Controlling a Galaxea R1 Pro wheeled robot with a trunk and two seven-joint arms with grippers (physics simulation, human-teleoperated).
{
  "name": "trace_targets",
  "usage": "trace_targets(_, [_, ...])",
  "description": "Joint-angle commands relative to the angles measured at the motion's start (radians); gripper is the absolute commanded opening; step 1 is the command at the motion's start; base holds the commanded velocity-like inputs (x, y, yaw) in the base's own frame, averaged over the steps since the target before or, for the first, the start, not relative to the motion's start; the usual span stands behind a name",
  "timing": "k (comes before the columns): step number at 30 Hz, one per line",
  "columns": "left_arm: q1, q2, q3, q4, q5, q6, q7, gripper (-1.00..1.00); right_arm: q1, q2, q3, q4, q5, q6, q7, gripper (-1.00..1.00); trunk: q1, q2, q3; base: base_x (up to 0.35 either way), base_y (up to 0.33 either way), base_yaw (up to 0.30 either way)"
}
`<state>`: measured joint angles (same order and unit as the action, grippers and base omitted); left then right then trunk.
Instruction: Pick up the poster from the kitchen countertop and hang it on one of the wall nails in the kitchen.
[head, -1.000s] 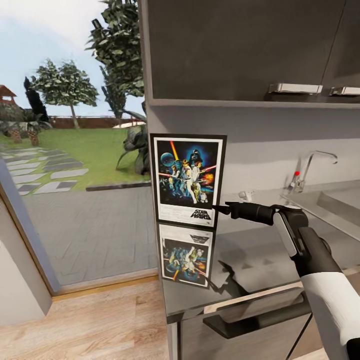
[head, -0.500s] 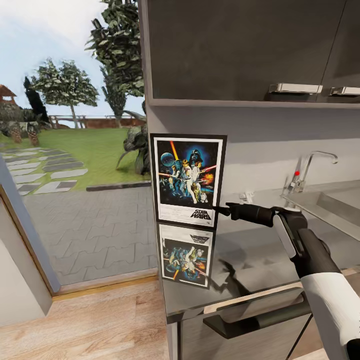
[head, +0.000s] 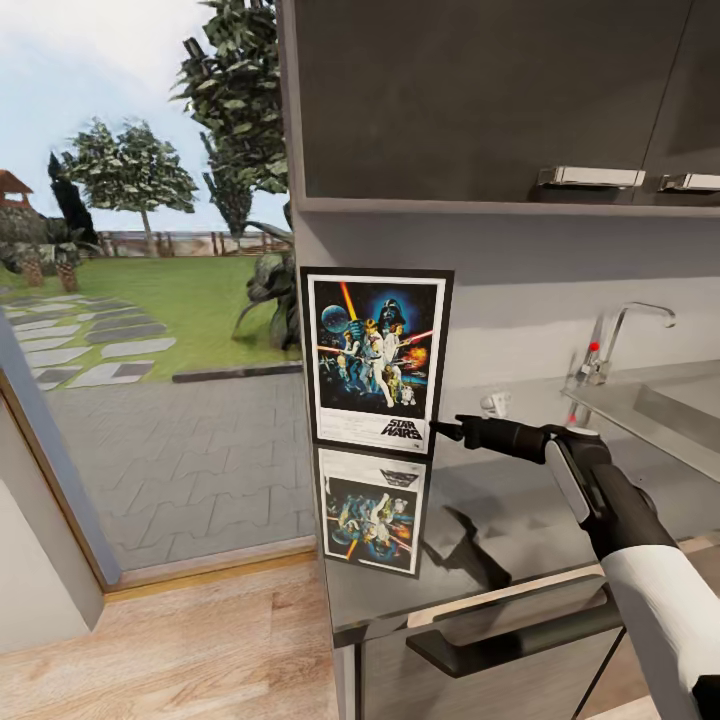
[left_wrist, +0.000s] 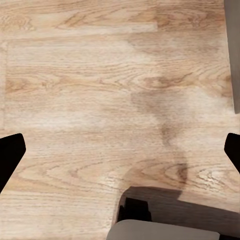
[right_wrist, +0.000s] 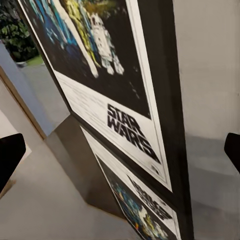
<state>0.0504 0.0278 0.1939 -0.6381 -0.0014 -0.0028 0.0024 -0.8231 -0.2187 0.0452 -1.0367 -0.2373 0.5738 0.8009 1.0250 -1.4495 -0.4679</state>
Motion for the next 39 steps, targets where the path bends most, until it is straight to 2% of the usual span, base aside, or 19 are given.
trace_targets(1, [0.000, 0.000, 0.001, -0.001, 0.000, 0.000, 0.000, 1.00, -0.001, -0.001, 0.002, 0.000, -0.008, 0.007, -0.002, 1.00, 0.000, -0.001, -0.001, 0.000, 0.000, 0.000])
trace_targets(13, [0.000, 0.000, 0.001, -0.002, 0.000, 0.000, 0.001, 1.00, -0.001, -0.001, 0.002, 0.002, -0.008, 0.005, -0.002, 1.00, 0.000, -0.001, -0.001, 0.117, 0.000, 0.000])
trace_targets(39, [0.000, 0.000, 0.001, -0.003, 0.000, 0.000, 0.001, 1.00, -0.001, -0.001, 0.002, -0.004, -0.009, 0.005, 0.018, 1.00, 0.000, -0.001, -0.001, 0.004, 0.000, 0.009])
